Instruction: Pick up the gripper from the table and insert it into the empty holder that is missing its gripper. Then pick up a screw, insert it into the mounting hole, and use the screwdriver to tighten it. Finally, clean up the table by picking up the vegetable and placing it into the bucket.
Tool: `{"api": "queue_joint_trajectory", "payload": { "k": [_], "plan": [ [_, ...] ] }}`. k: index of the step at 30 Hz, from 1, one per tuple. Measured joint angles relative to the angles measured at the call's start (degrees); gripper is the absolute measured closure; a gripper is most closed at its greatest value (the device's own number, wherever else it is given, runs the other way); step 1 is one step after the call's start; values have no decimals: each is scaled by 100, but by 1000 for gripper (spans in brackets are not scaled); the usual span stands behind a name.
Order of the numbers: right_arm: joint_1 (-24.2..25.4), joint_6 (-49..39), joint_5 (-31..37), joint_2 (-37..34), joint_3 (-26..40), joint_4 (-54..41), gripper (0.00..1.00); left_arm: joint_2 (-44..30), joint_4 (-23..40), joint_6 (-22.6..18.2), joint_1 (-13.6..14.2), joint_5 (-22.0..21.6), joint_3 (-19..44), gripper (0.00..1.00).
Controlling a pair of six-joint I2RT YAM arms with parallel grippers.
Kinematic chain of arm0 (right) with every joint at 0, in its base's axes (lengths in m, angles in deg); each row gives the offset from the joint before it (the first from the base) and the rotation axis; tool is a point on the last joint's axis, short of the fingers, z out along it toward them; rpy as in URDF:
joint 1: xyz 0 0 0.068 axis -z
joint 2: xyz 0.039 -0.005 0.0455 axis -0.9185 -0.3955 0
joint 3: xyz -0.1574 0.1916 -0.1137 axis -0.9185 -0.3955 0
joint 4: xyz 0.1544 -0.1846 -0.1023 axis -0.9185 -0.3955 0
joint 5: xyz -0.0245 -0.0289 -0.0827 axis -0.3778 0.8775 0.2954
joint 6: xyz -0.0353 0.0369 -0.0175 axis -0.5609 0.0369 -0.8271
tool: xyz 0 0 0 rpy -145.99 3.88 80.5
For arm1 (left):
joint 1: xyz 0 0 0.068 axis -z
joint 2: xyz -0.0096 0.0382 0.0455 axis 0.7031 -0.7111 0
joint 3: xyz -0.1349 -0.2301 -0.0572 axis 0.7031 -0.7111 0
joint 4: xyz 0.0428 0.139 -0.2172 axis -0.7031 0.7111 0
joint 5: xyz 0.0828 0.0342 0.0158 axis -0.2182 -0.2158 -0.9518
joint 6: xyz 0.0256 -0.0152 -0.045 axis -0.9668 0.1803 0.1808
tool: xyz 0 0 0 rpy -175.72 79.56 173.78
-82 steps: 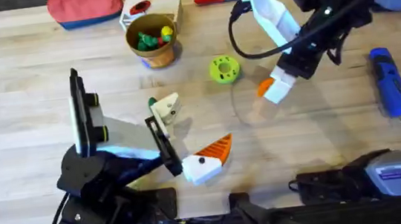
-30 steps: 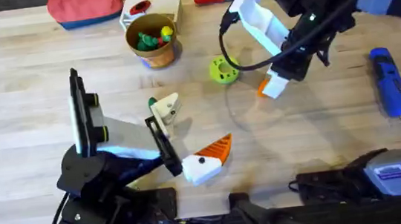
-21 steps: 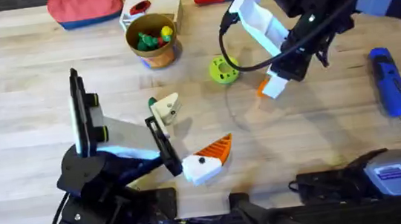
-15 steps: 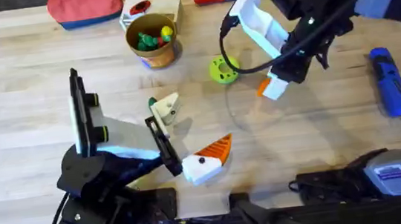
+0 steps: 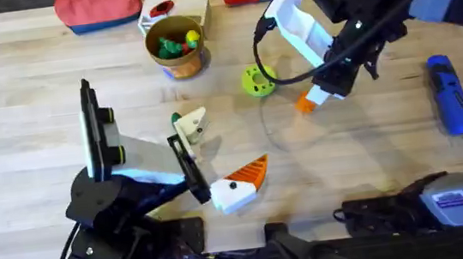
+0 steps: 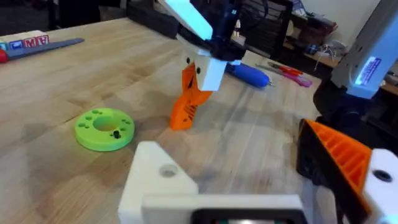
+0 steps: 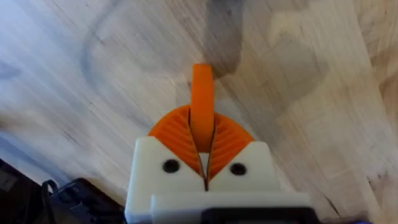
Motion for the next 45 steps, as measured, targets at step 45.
{"api": "queue_joint_trajectory", "payload": {
  "k": [45],
  "plan": [
    [110,6751,-7039,1144,-2044,3241,997,0,0,-17,0,-2,0,12]
  ]
}}
